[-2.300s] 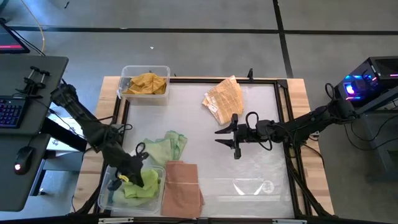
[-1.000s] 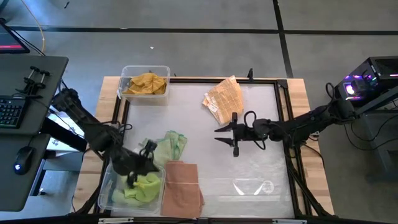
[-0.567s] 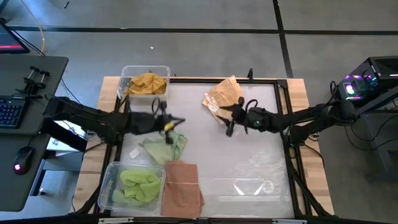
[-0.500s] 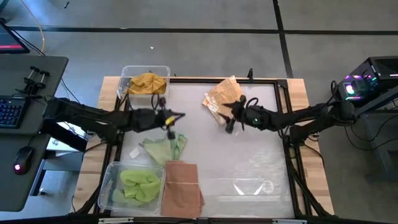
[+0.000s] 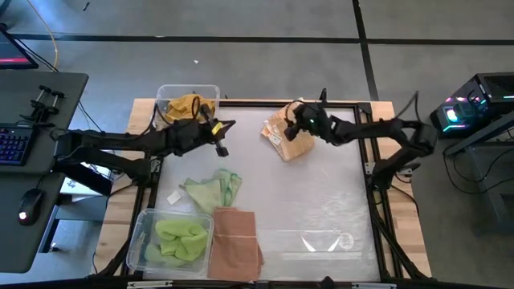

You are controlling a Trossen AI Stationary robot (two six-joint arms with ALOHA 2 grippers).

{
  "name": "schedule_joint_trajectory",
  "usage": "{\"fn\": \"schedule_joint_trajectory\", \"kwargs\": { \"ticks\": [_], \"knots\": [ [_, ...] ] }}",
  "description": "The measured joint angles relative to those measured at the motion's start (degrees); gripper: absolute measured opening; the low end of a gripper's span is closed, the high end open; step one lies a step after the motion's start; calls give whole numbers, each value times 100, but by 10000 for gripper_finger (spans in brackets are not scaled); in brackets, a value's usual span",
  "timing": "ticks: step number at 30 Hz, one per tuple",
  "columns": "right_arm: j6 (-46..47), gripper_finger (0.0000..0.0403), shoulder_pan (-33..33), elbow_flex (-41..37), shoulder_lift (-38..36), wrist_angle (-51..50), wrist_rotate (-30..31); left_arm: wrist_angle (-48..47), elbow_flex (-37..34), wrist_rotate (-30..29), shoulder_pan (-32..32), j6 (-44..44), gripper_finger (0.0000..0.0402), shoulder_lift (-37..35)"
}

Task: Sort towels by color in basket
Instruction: Put the light yellow towel into the top transparent bin

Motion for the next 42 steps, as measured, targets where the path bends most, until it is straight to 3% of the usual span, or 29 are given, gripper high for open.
{"fn": "schedule_joint_trajectory", "kwargs": {
  "ticks": [11, 15, 20, 25, 32, 38, 42],
  "knots": [
    [-865, 207, -68, 1028, 921, -70, -81, 370, 0, -347, 923, 1563, 0, 2],
    [-1334, 201, -209, 1247, 928, 23, -41, 786, -1, -512, 1418, 1325, 0, -85],
    [-1212, 199, -460, 1415, 928, 21, -39, 1127, 0, -162, 1928, 1371, 0, -68],
    [-1060, 199, -531, 1454, 927, 49, -598, 1344, 0, 266, 2205, 974, 0, -74],
    [-1681, 199, -159, 1331, 926, 177, -1265, 741, -318, 516, 1930, -30, 0, -27],
    [-1122, 199, 446, 1323, 438, -796, -896, 267, -448, 306, 1090, -766, 0, -223],
    [-1029, 199, 696, 1319, 184, -1813, 174, -22, -474, 285, 563, -773, 0, -256]
  ]
}}
